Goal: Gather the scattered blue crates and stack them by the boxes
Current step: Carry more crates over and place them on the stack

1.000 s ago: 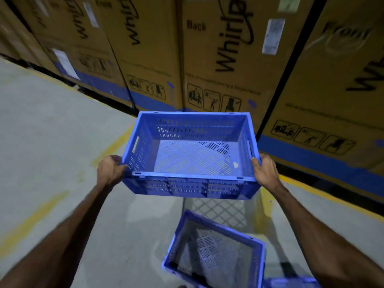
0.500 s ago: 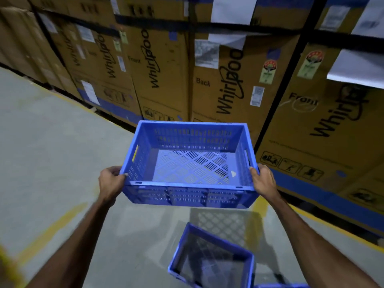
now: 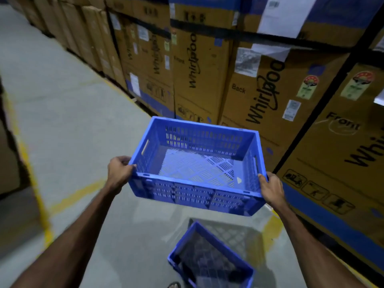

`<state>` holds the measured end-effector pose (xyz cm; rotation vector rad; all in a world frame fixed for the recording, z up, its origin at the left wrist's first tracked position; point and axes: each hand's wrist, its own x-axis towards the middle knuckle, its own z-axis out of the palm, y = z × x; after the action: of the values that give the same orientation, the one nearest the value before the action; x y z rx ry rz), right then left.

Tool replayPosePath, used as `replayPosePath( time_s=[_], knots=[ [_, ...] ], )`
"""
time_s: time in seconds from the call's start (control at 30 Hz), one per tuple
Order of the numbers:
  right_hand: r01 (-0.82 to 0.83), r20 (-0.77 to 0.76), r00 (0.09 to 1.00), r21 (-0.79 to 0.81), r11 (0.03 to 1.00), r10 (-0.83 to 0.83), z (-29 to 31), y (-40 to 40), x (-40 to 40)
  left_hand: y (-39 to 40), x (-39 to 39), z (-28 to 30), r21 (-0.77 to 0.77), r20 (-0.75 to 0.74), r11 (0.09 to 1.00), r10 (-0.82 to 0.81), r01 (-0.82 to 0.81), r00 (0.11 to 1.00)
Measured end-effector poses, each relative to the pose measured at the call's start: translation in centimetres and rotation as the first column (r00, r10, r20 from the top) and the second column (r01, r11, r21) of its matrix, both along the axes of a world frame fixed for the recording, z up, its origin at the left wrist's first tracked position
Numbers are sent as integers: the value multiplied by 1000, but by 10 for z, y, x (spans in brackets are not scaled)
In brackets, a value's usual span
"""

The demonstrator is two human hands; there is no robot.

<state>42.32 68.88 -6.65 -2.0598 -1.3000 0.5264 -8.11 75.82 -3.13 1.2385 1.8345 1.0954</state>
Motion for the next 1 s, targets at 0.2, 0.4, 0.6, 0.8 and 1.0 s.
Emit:
replayPosePath(
  time_s=[0.2,0.4,0.6,0.8,1.0],
  knots=[
    [-185,-10,983,18,983,185,16,9,-19,-87,-16,4,8,2,983,184,-184,983],
    [-389,22,921,32,921,388,22,8,-62,-197,-35,4,20,-53,923,386,-385,921],
    [-597,-36,801,11,802,597,16,-10,-144,-326,-79,-5,-31,-99,792,605,-610,790],
    [-788,-67,614,10,615,787,11,-55,-243,-463,-97,0,-30,-102,601,793,-799,601],
    [-921,-34,388,20,389,921,13,-125,-338,-611,-100,-6,-37,-107,395,912,-918,397]
  ],
)
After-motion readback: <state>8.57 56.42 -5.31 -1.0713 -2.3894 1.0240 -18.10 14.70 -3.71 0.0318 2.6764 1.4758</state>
